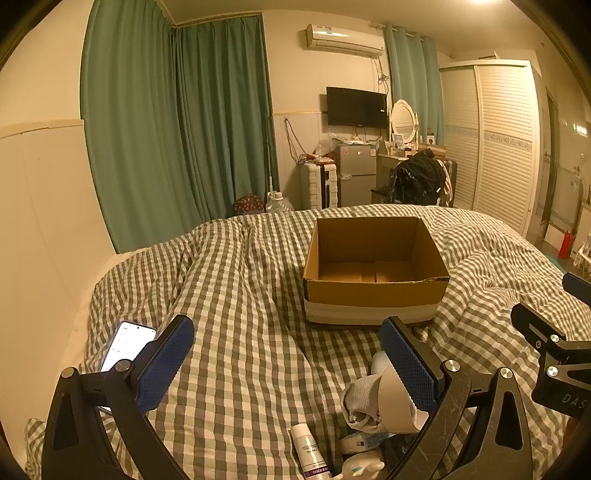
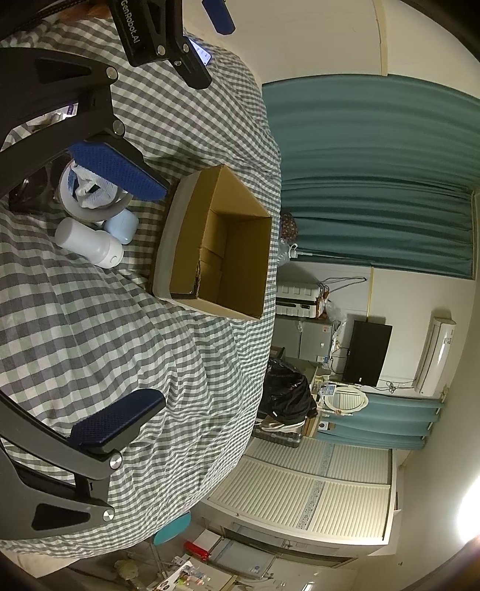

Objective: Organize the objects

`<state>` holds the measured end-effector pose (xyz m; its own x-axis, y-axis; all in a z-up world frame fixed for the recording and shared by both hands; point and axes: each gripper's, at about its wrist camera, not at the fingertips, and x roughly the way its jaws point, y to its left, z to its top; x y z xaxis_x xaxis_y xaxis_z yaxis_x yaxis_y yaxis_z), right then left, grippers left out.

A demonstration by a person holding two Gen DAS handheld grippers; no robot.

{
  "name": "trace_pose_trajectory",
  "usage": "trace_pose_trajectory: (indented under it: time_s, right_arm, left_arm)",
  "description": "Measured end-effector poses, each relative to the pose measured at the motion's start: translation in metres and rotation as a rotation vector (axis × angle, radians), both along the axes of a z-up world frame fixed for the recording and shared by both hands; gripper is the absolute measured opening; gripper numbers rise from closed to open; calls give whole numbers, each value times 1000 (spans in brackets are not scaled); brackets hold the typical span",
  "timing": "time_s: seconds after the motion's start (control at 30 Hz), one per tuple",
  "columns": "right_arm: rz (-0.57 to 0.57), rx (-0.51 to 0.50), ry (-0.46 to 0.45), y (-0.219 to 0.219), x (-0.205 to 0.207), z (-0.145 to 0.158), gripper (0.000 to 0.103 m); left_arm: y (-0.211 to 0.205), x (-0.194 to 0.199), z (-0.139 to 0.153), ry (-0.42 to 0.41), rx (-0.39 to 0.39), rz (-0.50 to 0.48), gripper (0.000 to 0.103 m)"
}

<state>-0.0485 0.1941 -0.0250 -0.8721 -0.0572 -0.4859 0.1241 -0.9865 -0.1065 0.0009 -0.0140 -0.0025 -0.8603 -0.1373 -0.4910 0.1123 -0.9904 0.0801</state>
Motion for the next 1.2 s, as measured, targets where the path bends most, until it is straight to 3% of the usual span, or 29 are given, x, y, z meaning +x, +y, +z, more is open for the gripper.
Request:
trace_pose_trajectory:
  time_s: [1.2]
  right_arm:
    - [14,7,8,-4,6,6,103]
  left_arm:
    - [-3,2,3,-16,4,5,103]
